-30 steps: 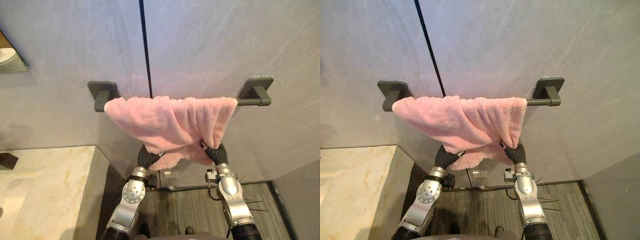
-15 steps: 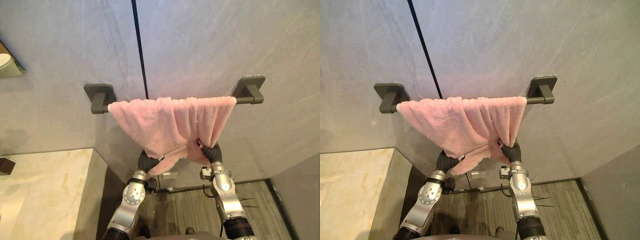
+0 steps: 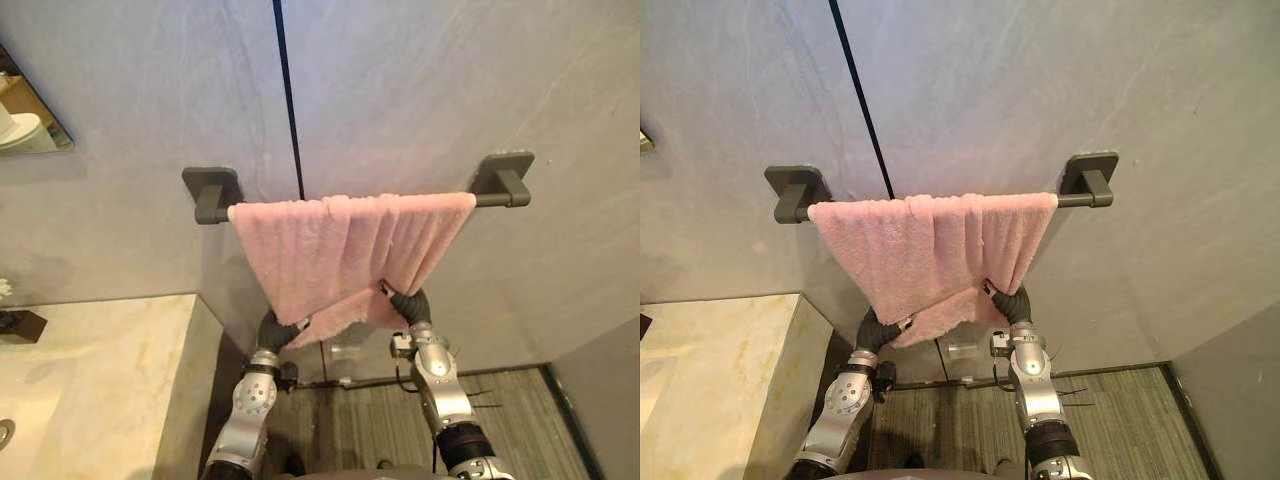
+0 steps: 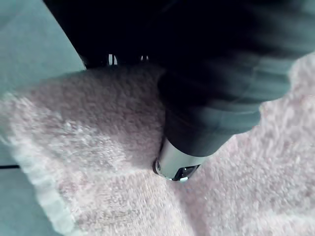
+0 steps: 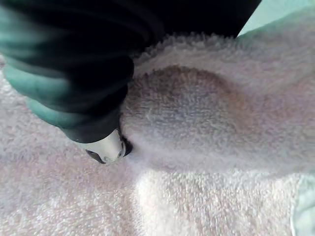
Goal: Organize washtable
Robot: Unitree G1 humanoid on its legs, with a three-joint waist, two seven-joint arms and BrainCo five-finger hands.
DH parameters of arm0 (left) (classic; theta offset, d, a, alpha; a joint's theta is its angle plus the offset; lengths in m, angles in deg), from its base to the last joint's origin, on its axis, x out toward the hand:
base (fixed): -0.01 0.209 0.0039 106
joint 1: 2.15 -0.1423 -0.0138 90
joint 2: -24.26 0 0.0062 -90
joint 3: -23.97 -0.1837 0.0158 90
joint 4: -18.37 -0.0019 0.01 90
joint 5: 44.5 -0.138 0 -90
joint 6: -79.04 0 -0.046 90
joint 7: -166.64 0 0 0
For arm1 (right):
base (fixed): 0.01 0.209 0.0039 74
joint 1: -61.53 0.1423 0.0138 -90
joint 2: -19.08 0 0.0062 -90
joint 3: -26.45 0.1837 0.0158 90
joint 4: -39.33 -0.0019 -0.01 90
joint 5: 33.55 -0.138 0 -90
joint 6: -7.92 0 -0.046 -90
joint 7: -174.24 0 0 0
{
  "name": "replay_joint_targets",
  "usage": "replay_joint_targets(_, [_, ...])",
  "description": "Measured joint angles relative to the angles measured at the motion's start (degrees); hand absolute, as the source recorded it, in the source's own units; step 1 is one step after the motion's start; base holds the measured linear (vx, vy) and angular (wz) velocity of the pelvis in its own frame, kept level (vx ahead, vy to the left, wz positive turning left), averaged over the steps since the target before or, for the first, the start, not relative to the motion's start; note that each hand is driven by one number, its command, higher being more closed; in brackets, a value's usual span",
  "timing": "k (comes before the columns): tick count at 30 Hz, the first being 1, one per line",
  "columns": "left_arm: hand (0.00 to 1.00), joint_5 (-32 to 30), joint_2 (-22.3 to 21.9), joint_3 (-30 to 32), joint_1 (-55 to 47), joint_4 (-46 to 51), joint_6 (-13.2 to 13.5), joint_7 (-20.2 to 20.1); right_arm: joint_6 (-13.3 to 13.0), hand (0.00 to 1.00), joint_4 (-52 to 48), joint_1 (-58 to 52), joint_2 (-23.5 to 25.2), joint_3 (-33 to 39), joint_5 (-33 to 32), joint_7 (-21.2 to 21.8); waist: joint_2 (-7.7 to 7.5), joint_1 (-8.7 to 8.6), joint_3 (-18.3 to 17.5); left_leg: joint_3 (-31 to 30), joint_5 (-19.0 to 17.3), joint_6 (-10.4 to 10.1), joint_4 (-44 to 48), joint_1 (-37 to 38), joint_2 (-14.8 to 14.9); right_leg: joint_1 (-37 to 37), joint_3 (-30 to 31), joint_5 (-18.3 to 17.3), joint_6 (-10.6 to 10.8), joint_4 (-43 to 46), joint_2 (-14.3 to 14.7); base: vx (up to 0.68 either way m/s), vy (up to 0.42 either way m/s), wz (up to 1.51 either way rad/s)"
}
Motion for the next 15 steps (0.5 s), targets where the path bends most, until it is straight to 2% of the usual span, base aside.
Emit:
replay_joint_targets(5, [0.00, 1.13, 1.90, 3.39, -4.20, -4.58, -2.41, 2.27, 0.36, 0.00, 1.09, -1.36, -3.11, 3.30, -0.01, -2.21, -1.36, 0.43, 0.52, -0.39, -0.02, -0.01, 0.00, -0.21, -0.12, 0.50, -0.72, -0.02, 0.02, -0.94, -0.10, 0.03, -0.010, 0.07])
replay_joint_targets(7, [0.00, 2.29, 2.58, 3.60, -5.07, -5.10, -2.44, 2.20, 0.97, 0.00, 1.19, -2.05, -3.40, 3.42, 0.08, -2.44, -1.59, 0.80, 0.56, -0.38, -0.02, -0.02, 0.00, -0.32, -0.14, 0.58, -0.84, -0.01, 0.01, -1.16, -0.12, 0.01, -0.011, 0.02])
replay_joint_targets(9, [0.00, 3.92, 2.56, 3.56, -4.94, -6.70, -2.49, 2.15, 2.16, 0.00, 2.05, -3.19, -3.40, 3.40, 1.37, -3.24, -1.63, 1.68, 0.58, -0.36, -0.02, -0.02, 0.00, -0.10, -0.22, 1.32, -1.03, -0.01, 0.01, -1.37, -0.20, 0.03, -0.017, 0.04])
replay_joint_targets(15, [0.00, 5.81, 2.47, 3.58, -5.06, -8.51, -2.61, 2.11, 5.38, 0.00, 4.03, -5.09, -3.54, 3.34, 2.33, -3.30, -1.60, 1.81, 0.60, -0.33, -0.02, -0.03, 0.00, 0.66, -0.21, 2.18, -1.42, -0.01, 0.01, -1.38, -0.23, -0.03, -0.016, 0.03])
